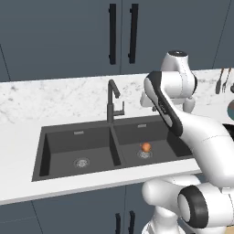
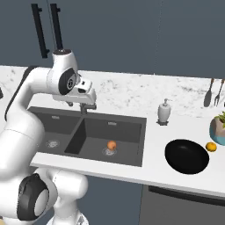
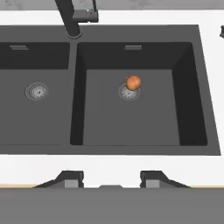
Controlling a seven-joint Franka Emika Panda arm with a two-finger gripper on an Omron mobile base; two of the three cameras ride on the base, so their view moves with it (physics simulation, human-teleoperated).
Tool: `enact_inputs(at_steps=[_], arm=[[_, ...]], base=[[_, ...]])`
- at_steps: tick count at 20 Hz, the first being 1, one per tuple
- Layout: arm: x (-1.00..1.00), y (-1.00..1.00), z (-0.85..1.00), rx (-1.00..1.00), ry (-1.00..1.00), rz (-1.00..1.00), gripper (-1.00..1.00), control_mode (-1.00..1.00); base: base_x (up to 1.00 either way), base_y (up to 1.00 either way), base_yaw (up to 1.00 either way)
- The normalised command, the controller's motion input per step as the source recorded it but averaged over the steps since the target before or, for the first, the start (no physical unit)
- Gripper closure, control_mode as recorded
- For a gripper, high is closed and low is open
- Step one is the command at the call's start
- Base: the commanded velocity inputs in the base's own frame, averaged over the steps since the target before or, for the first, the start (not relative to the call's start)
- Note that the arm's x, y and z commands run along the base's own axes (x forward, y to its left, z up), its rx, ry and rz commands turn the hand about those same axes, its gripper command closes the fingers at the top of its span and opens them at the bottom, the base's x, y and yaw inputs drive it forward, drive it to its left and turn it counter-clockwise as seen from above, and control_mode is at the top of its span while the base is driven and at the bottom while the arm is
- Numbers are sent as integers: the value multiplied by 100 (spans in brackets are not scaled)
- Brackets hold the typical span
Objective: Pick the onion from the sink and place it in the bowl. Then pick the bowl and place it in the microwave. Then close the microwave door and press the start button.
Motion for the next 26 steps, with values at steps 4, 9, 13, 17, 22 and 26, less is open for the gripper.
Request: enact_inputs(at_steps=[4,9,13,17,22,26], arm=[[-5,-1,-4,0,0,0,-100,-100],[9,-33,-46,6,7,0,-100,-100],[24,-72,-65,22,17,2,-100,-100],[42,-59,-88,16,5,16,-100,-100],[64,-7,-94,15,-7,35,-100,-100],[48,0,-88,18,-14,45,-100,-100]], base=[[0,0,0],[0,0,0],[0,0,0],[0,0,0],[0,0,0],[0,0,0]])
